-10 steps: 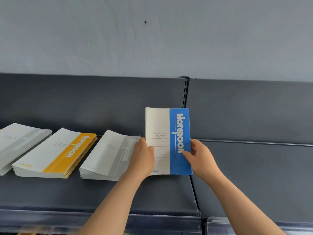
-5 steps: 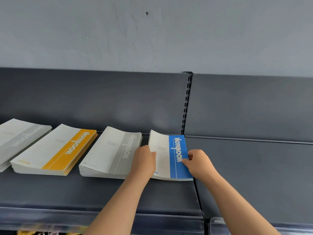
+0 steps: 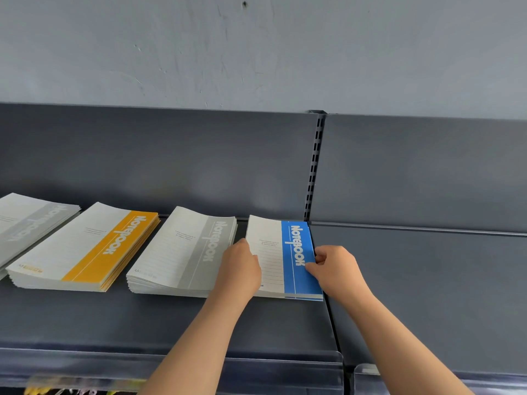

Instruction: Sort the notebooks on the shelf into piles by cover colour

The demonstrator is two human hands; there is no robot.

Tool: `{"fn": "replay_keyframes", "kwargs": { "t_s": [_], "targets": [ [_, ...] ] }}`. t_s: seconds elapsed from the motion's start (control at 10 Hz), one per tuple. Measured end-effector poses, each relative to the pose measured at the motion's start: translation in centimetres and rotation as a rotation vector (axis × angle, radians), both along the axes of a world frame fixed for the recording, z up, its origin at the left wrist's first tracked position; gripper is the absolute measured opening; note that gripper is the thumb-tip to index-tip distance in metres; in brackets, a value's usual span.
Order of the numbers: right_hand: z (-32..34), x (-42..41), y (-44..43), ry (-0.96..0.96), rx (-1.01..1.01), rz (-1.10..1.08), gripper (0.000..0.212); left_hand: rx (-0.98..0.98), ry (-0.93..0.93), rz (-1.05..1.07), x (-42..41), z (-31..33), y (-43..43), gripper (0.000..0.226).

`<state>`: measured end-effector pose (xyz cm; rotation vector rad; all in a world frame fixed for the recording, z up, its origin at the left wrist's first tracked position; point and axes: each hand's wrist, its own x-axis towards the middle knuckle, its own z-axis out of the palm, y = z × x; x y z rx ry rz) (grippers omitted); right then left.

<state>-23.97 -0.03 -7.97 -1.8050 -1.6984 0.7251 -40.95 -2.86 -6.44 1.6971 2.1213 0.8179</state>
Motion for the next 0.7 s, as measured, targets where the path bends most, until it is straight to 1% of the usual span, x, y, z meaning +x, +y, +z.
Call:
{"fn": "replay_keyframes", "kwargs": {
  "t_s": [0.4, 0.5, 0.6, 0.7],
  "targets": [
    [-0.1, 0.0, -0.4, -0.060, 0.013, 0.031, 0.016, -0.031, -0.037, 0.012, 0.4, 0.4, -0.8, 0.019],
    [-0.1, 0.1, -0.4, -0.140, 0.071, 0.045, 0.020, -0.010, -0.014, 0.018, 0.5, 0.8, -1.2, 0.027],
    [0.1, 0.0, -1.0, -0.263, 0.145, 0.073, 0.015, 0.046, 0.023, 0.034, 0.4, 1.6, -2.0, 0.037],
    [1.2, -0.8, -1.9, -0.312, 0.230, 0.094, 0.022, 0.125, 0.040, 0.054, -0.1, 2.1, -2.7, 0.037]
  ]
}}
